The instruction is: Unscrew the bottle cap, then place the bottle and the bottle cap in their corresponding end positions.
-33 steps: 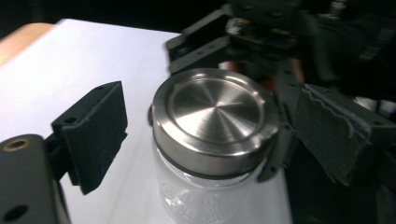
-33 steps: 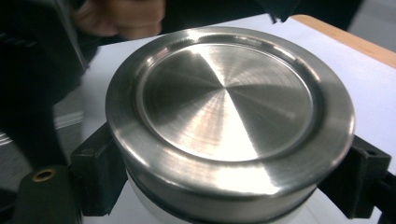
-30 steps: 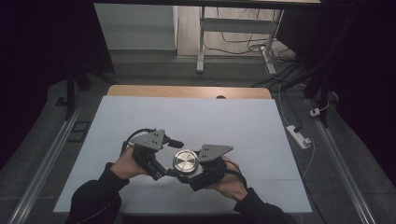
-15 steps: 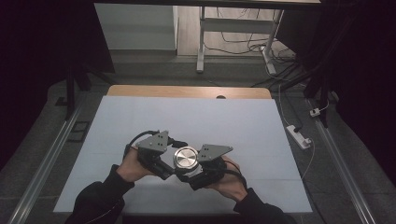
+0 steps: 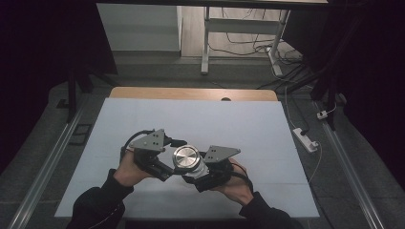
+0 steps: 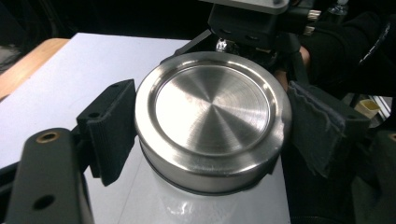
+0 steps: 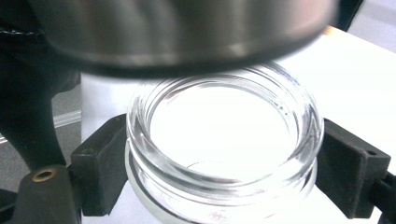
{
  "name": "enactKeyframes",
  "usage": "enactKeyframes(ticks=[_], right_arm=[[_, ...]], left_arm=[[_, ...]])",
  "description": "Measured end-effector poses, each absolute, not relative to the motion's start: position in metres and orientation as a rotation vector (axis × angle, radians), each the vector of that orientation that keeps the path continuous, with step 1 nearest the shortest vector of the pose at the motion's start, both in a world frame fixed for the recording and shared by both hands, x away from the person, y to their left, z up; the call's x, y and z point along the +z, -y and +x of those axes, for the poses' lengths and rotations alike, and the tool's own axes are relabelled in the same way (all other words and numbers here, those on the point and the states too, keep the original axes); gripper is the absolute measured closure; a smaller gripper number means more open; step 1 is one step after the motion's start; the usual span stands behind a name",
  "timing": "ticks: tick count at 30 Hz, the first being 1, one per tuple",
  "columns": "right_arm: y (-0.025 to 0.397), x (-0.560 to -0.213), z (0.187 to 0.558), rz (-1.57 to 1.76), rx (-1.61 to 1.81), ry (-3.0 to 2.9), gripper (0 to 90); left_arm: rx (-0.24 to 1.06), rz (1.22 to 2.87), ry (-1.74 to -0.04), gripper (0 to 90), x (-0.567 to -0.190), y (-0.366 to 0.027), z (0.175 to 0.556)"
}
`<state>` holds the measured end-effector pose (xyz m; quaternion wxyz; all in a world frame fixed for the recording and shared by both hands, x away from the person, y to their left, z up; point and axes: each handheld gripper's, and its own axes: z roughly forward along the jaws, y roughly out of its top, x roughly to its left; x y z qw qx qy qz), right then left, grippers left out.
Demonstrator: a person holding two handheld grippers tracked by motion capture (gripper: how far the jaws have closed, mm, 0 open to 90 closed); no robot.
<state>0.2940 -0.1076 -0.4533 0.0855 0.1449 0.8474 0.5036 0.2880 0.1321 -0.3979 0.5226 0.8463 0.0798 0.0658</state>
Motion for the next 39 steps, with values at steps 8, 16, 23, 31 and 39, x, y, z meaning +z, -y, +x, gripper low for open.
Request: enactKeyframes(ticks=[8,16,23,31,39], right_arm=[[0.113,-0.453,0.299,0.462,1.496,-2.507,14.3],[0.118,-0.454,0.305,0.486,1.491,-2.489,14.3],[0.124,-0.452,0.312,0.512,1.494,-2.461,14.3],[0.127,-0.450,0.320,0.535,1.496,-2.438,14.3],[0.127,-0.448,0.327,0.546,1.490,-2.422,14.3]], left_arm=[[0.176,2.023,-0.203,20.9,-0.397,-0.137,0.281],[0.184,2.024,-0.215,20.9,-0.399,-0.141,0.275],[0.186,2.031,-0.216,20.9,-0.404,-0.140,0.270],[0.176,2.030,-0.212,20.9,-0.412,-0.137,0.266],[0.178,2.029,-0.205,20.9,-0.419,-0.134,0.262]])
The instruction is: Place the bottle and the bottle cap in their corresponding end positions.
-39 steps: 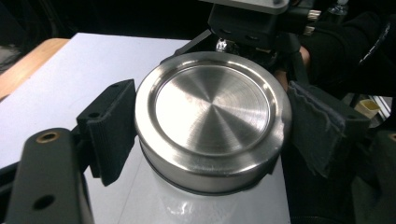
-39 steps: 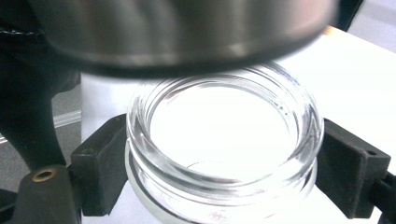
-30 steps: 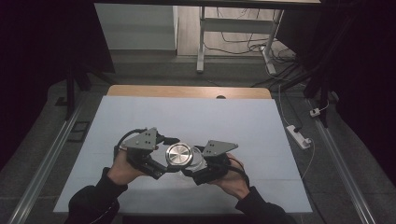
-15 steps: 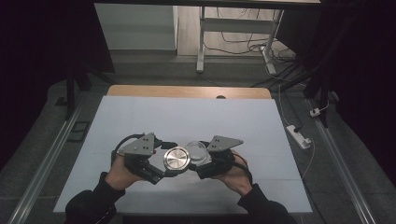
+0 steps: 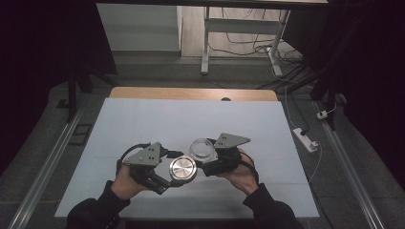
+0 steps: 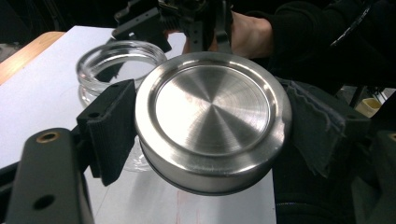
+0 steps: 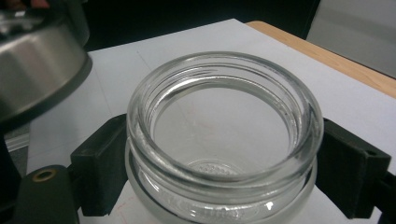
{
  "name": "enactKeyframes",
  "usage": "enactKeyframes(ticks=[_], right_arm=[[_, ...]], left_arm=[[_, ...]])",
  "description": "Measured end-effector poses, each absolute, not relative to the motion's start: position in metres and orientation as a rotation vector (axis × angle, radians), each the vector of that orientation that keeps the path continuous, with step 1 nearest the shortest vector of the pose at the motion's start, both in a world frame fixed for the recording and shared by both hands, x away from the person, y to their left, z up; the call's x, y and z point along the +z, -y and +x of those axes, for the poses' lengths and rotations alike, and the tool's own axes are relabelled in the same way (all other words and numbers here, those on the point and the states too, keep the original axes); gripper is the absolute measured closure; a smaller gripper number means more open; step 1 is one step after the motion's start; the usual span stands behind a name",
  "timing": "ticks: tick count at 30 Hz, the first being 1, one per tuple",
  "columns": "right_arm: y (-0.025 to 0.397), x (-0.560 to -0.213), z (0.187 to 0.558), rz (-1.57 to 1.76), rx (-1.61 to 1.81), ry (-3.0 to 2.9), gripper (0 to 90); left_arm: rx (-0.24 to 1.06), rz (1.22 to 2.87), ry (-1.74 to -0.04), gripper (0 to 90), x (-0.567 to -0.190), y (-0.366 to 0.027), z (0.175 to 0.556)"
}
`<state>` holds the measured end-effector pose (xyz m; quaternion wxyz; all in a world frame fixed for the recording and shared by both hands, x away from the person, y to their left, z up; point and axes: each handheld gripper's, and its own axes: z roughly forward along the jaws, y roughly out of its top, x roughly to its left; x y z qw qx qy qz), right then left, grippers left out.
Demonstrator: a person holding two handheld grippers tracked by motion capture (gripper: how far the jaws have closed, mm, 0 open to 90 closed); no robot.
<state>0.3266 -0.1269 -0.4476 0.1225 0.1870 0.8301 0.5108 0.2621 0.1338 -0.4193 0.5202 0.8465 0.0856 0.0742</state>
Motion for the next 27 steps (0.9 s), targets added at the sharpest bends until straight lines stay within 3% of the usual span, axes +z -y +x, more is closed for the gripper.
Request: enactKeyframes(ticks=[27], right_arm=[[0.115,-0.444,0.356,0.595,1.469,-2.375,14.3]], left_arm=[[0.163,2.094,-0.246,20.9,-0.469,-0.115,0.260]])
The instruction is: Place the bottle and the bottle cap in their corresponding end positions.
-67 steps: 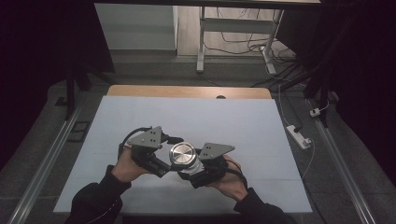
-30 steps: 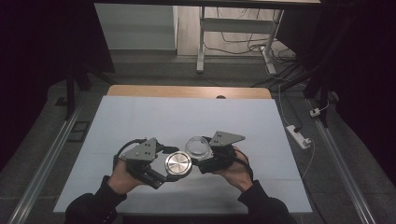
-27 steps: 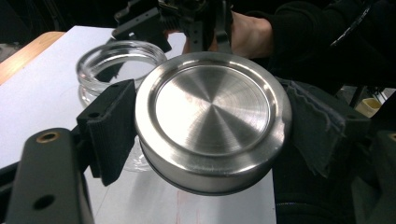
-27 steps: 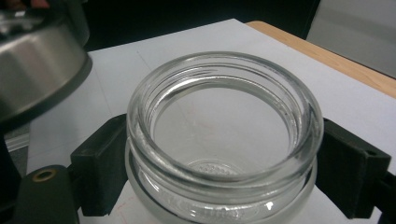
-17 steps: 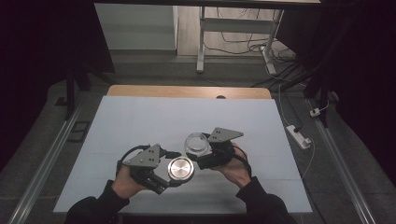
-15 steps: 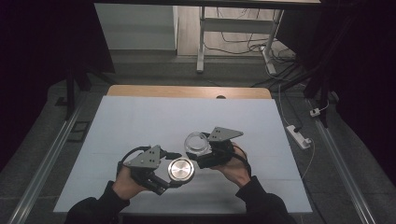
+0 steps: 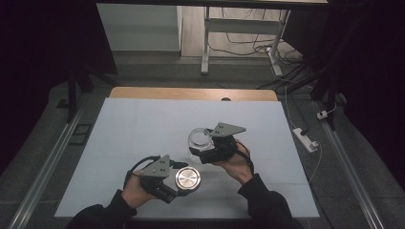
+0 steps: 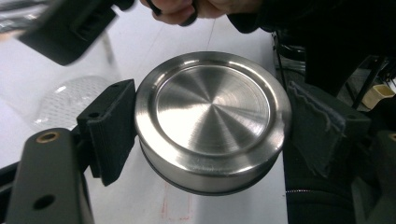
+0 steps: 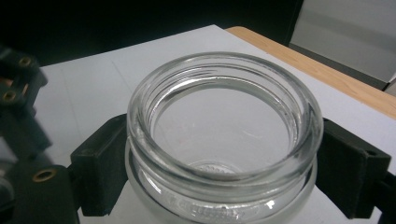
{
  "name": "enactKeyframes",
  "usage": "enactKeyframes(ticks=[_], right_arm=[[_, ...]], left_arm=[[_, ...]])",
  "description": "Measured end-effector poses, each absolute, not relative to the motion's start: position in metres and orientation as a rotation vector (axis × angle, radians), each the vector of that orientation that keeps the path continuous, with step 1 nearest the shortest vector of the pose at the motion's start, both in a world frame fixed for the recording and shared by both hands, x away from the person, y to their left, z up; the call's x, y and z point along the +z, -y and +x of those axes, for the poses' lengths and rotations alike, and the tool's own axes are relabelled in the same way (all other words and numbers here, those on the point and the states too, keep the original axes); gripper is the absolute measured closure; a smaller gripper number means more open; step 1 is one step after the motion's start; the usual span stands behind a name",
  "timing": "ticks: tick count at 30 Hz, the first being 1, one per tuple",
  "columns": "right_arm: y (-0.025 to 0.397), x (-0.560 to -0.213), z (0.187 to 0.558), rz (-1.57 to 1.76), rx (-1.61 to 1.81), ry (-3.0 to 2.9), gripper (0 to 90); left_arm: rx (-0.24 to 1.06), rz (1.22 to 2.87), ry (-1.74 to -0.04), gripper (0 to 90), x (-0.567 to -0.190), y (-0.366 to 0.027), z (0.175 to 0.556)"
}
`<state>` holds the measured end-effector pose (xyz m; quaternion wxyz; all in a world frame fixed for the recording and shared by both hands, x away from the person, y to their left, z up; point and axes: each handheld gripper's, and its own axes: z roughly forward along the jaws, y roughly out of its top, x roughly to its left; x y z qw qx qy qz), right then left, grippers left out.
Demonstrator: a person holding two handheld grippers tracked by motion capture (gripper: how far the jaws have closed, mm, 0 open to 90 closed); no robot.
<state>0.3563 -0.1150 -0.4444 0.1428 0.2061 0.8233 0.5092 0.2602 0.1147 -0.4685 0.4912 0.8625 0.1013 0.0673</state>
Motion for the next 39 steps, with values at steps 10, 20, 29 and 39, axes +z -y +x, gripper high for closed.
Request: enactKeyframes(ticks=[10,20,29,39], right_arm=[[0.107,-0.448,0.375,0.634,1.432,-2.344,14.3],[0.095,-0.453,0.393,0.626,1.405,-2.322,14.3],[0.084,-0.459,0.412,0.633,1.394,-2.303,14.3],[0.076,-0.469,0.429,0.644,1.365,-2.301,14.2]], left_arm=[[0.144,2.111,-0.250,20.9,-0.489,-0.106,0.269],[0.177,2.143,-0.307,20.9,-0.502,-0.100,0.283],[0.214,2.164,-0.378,20.9,-0.514,-0.095,0.296],[0.262,2.207,-0.447,20.9,-0.524,-0.091,0.309]])
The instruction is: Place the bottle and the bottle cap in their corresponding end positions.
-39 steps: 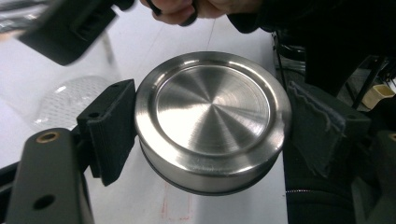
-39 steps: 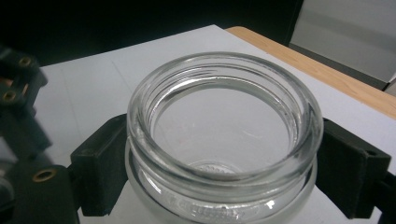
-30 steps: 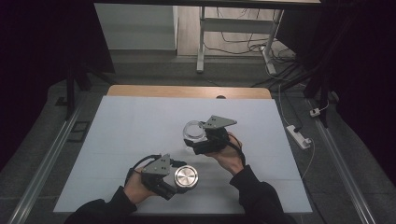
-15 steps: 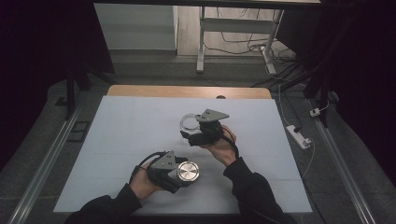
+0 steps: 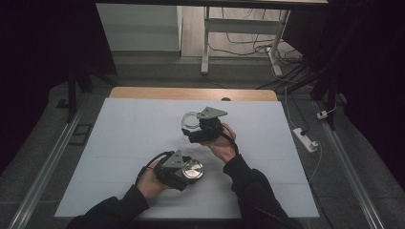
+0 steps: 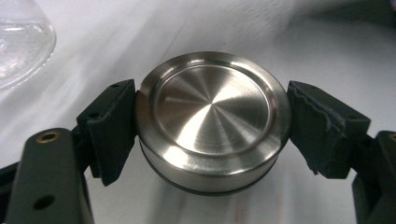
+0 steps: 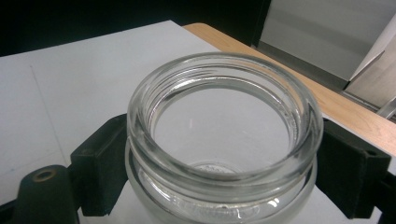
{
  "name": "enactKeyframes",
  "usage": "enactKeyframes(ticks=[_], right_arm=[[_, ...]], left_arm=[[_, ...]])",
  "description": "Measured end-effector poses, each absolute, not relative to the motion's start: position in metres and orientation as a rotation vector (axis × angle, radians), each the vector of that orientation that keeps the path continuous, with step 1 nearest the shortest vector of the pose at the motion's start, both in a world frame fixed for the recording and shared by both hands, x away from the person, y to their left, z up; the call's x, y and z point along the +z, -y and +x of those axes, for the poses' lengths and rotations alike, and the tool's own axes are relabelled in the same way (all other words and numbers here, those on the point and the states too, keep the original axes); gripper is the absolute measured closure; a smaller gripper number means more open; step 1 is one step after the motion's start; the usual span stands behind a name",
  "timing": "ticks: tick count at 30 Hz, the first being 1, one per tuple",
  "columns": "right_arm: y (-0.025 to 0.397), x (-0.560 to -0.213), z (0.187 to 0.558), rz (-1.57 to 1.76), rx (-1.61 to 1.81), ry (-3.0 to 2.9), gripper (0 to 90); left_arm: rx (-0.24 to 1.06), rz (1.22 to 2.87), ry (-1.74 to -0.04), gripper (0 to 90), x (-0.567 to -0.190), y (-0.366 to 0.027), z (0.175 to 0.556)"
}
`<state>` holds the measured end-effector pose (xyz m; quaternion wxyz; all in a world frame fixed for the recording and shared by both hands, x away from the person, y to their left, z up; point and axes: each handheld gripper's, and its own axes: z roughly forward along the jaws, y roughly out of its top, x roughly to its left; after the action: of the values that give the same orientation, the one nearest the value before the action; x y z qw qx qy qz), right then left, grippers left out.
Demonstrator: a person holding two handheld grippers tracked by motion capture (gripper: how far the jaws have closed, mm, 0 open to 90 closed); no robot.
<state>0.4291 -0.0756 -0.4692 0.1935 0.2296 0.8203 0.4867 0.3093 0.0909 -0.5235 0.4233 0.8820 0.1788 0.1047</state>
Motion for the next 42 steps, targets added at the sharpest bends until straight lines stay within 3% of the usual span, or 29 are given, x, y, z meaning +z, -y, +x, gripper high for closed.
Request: enactKeyframes(ticks=[17,30,35,42], right_arm=[[0.074,-0.494,0.441,0.680,1.336,-2.343,14.2],[0.077,-0.504,0.443,0.708,1.324,-2.376,13.3],[0.076,-0.504,0.442,0.701,1.299,-2.405,5.2],[0.078,-0.495,0.439,0.714,1.323,-2.392,2.4]], left_arm=[[0.288,2.296,-0.484,20.8,-0.539,-0.080,0.316],[0.208,2.307,-0.525,20.2,-0.542,-0.082,0.322],[0.202,2.314,-0.522,16.1,-0.542,-0.080,0.321],[0.194,2.302,-0.538,12.4,-0.538,-0.081,0.318]])
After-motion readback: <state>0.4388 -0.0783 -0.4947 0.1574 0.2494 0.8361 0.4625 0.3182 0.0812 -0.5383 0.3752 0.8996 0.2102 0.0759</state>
